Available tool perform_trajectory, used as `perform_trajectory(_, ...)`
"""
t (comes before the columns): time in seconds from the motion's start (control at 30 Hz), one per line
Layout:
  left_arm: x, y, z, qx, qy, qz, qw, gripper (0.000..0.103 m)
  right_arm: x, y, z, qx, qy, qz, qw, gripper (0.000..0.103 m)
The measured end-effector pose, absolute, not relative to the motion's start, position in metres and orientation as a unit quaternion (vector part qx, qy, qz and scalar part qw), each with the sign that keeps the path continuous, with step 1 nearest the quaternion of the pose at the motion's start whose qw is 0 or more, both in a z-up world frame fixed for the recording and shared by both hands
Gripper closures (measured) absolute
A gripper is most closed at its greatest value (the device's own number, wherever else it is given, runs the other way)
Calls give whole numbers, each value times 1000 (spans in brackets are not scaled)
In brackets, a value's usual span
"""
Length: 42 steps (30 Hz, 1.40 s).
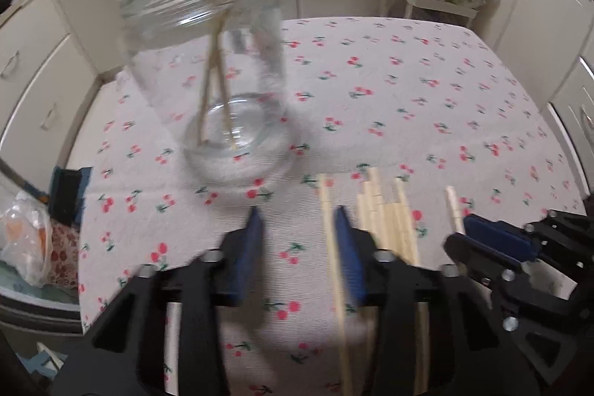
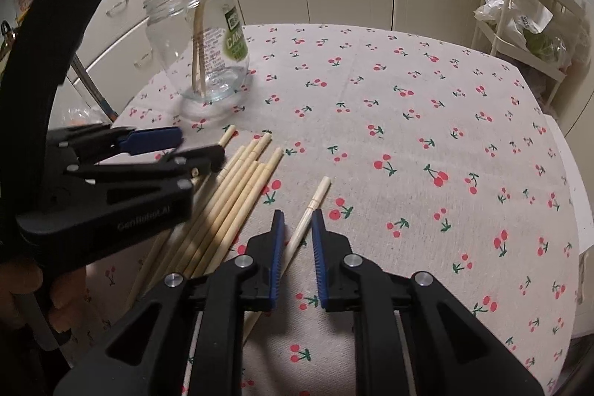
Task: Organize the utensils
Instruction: 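Move both open grippers back to the remaining wooden sticks, then grasp a wooden stick with the left gripper while the right grasps another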
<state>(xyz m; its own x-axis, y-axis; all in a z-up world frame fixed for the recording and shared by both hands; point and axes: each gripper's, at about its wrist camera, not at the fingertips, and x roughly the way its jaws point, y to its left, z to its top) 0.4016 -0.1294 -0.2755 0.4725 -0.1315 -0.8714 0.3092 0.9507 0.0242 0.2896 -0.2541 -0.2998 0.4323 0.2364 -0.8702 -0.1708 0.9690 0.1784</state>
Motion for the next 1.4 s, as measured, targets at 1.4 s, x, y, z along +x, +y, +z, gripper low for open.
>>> perform_trajectory(1.4, 482, -48, -85, -145, 108, -47, 982, 98, 279, -305, -314, 252, 473, 126, 835, 97)
